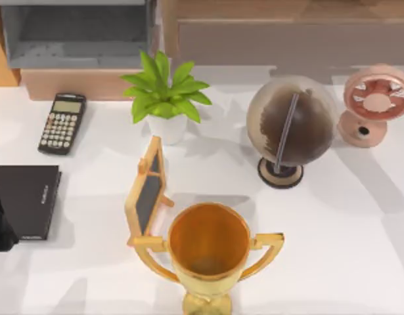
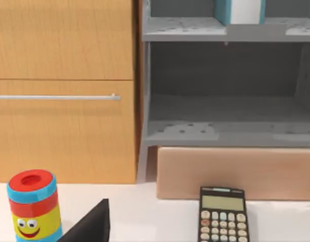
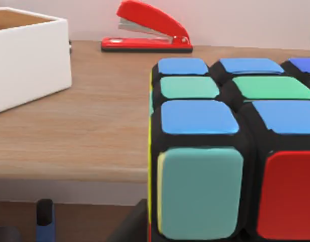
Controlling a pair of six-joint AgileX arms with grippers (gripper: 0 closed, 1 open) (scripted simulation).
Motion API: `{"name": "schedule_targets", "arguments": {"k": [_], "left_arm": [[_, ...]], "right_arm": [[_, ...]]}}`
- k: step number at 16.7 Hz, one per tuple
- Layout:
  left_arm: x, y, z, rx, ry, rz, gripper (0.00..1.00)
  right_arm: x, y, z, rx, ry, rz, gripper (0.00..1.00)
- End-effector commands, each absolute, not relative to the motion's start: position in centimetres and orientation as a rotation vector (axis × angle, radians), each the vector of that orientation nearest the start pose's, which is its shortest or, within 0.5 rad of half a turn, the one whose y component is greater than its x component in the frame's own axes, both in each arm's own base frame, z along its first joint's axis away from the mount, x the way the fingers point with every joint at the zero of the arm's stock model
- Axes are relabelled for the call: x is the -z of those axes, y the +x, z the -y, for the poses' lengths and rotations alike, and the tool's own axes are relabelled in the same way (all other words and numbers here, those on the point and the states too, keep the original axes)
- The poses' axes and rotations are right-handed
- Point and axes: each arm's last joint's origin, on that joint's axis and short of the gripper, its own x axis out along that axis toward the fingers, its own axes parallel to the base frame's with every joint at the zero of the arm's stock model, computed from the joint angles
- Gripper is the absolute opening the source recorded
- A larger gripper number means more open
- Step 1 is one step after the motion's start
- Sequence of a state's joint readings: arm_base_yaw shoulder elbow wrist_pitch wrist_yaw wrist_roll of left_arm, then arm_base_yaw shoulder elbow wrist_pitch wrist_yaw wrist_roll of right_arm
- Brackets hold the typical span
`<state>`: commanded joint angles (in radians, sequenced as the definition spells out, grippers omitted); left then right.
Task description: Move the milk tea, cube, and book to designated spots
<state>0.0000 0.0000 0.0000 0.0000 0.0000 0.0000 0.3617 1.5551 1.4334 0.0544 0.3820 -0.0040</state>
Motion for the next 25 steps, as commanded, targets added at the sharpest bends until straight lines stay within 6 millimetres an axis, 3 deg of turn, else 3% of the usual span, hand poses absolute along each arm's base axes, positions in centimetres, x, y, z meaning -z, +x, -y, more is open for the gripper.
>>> {"name": "schedule_targets", "arguments": {"k": [8, 12, 16, 18, 21, 23, 25], "left_arm": [[-16.0, 10.6, 0.1, 0.0, 0.0, 0.0, 1.0], [-16.0, 10.6, 0.1, 0.0, 0.0, 0.0, 1.0], [-16.0, 10.6, 0.1, 0.0, 0.0, 0.0, 1.0], [-16.0, 10.6, 0.1, 0.0, 0.0, 0.0, 1.0], [-16.0, 10.6, 0.1, 0.0, 0.0, 0.0, 1.0], [-16.0, 10.6, 0.1, 0.0, 0.0, 0.0, 1.0], [-16.0, 10.6, 0.1, 0.0, 0.0, 0.0, 1.0]], "right_arm": [[-39.9, 34.9, -12.7, 0.015, 0.001, 0.006, 0.0], [-43.1, 35.6, -12.0, -0.014, 0.029, 0.139, 0.0], [-45.7, 38.3, -12.1, -0.053, 0.048, 0.246, 0.0], [-45.2, 40.3, -12.6, -0.059, 0.047, 0.229, 0.0], [-42.5, 43.3, -12.9, -0.032, 0.026, 0.118, 0.0], [-40.4, 44.6, -12.8, 0.0, 0.007, 0.031, 0.0], [-39.6, 45.0, -12.9, 0.013, -0.001, 0.0, 0.0]]}}
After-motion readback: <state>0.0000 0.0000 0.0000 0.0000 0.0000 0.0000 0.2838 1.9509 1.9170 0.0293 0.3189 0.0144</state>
